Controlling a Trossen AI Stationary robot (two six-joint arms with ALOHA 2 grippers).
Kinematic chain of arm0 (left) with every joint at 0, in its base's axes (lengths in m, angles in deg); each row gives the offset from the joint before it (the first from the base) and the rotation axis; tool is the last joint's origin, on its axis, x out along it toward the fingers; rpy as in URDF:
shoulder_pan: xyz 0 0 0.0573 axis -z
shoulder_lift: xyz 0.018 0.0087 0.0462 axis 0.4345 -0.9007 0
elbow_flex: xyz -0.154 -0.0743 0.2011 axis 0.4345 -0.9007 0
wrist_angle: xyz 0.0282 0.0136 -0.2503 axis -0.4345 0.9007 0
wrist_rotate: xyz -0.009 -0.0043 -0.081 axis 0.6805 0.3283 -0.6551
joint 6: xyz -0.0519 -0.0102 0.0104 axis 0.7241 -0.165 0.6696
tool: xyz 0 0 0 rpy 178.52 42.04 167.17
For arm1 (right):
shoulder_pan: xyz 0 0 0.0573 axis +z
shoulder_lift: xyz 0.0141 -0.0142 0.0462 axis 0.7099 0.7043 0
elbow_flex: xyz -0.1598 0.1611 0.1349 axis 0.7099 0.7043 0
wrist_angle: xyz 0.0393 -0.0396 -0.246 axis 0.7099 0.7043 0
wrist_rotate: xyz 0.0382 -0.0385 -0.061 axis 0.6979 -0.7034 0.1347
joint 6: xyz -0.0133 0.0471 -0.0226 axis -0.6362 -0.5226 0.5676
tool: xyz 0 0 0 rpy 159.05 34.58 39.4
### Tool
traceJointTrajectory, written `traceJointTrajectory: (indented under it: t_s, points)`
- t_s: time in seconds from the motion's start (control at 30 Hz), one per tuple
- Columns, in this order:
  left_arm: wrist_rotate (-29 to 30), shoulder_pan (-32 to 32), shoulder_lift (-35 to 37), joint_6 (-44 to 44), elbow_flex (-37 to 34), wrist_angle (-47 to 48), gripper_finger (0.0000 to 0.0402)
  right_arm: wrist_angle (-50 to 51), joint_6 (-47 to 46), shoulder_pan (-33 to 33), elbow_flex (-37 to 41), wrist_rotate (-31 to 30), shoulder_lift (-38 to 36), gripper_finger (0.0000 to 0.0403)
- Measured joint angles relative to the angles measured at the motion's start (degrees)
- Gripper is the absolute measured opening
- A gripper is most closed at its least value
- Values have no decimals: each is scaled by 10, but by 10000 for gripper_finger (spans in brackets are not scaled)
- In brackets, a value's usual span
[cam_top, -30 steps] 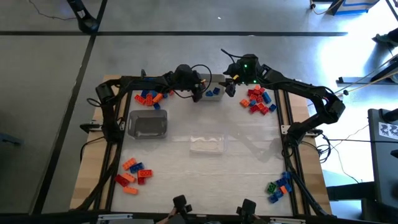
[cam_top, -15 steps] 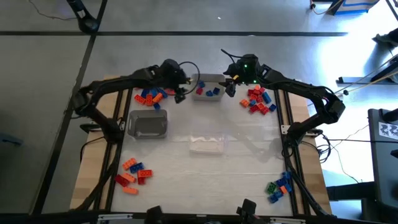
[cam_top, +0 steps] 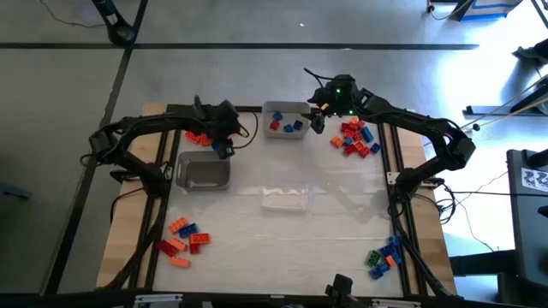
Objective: Sort blocks by size
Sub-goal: Put the small blue game piece into the gray bin
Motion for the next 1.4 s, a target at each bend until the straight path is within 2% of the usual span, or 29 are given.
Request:
traceJointTrajectory:
  t_s: [0.23,0.5,0.8,0.93,1.1,1.4]
  points:
    - [-4,17,0,-12,-19,41,155,0,0,0,0,0,0,287]
    - [-7,31,0,29,-20,114,155,1,0,0,0,0,0,287]
    - [-22,79,0,78,-20,174,155,1,0,0,0,0,0,287]
    - [-22,88,13,82,-20,145,155,1,0,0,0,0,0,287]
    - [-18,64,38,117,-20,72,155,1,0,0,0,0,0,287]
    - [-27,26,34,103,-20,49,155,5,0,0,0,0,0,287]
